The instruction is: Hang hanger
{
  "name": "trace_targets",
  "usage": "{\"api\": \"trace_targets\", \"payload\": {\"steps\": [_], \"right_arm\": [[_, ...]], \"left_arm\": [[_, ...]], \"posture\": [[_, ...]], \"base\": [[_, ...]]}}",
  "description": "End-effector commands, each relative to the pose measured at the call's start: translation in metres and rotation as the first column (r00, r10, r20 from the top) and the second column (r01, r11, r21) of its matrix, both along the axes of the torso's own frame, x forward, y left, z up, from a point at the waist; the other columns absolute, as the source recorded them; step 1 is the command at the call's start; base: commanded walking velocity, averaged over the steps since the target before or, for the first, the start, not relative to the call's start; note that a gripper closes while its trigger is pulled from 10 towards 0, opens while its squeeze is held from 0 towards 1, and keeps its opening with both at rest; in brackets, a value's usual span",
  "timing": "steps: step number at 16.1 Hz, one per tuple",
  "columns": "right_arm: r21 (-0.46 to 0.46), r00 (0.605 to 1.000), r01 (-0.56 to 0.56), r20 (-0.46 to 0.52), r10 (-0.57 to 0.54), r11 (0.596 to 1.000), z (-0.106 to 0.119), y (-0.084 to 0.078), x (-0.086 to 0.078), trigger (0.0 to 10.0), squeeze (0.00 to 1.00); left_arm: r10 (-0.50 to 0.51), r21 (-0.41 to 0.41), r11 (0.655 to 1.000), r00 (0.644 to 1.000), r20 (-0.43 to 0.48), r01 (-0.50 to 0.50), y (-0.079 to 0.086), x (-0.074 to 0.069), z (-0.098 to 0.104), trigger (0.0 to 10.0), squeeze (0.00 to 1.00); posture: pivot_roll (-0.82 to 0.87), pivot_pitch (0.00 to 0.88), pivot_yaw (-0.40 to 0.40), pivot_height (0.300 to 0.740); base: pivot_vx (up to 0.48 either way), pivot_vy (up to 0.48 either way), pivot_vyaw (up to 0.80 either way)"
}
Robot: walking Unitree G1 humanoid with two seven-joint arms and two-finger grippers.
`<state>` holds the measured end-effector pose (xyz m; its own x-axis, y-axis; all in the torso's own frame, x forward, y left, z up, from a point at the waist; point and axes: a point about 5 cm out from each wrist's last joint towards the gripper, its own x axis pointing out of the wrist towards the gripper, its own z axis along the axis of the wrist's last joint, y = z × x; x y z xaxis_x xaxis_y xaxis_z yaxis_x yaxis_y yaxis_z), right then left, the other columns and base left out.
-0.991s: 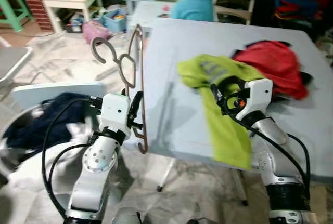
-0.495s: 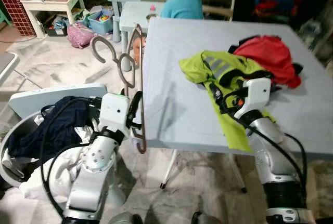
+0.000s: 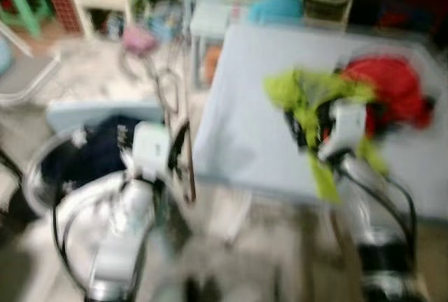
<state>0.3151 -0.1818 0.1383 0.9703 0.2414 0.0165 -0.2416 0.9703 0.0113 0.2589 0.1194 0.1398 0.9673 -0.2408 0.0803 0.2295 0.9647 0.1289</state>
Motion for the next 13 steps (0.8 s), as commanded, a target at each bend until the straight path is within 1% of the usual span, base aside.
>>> {"api": "trace_targets", "payload": {"steps": [1,8,11,13], "right_arm": [[0.000,1.000,0.004,-0.002,-0.004,1.000,0.0005,0.0001,0.0000,10.0,0.00],[0.001,1.000,0.007,-0.003,-0.007,1.000,0.0012,0.0001,0.0014,10.0,0.00],[0.006,1.000,0.011,-0.007,-0.011,1.000,0.0007,0.0001,0.0021,10.0,0.00],[0.007,1.000,0.010,-0.008,-0.010,1.000,0.0009,0.0005,0.0025,10.0,0.00]], "left_arm": [[-0.011,0.004,1.000,1.000,0.022,0.011,-0.0015,0.0006,0.0053,10.0,0.00],[-0.013,0.004,1.000,1.000,0.024,0.013,-0.0015,0.0006,0.0058,10.0,0.00],[-0.012,-0.004,1.000,1.000,0.028,0.012,-0.0017,0.0007,0.0061,10.0,0.00],[-0.012,-0.019,1.000,1.000,0.014,0.013,-0.0019,0.0008,0.0052,10.0,0.00]], "posture": [[0.03,0.041,-0.029,0.740],[0.03,0.043,-0.029,0.740],[0.03,0.044,-0.028,0.740],[0.03,0.045,-0.029,0.740]], "base": [[-0.307,0.000,0.00],[-0.271,0.000,0.00],[0.000,0.000,0.00],[0.000,0.000,0.00]]}}
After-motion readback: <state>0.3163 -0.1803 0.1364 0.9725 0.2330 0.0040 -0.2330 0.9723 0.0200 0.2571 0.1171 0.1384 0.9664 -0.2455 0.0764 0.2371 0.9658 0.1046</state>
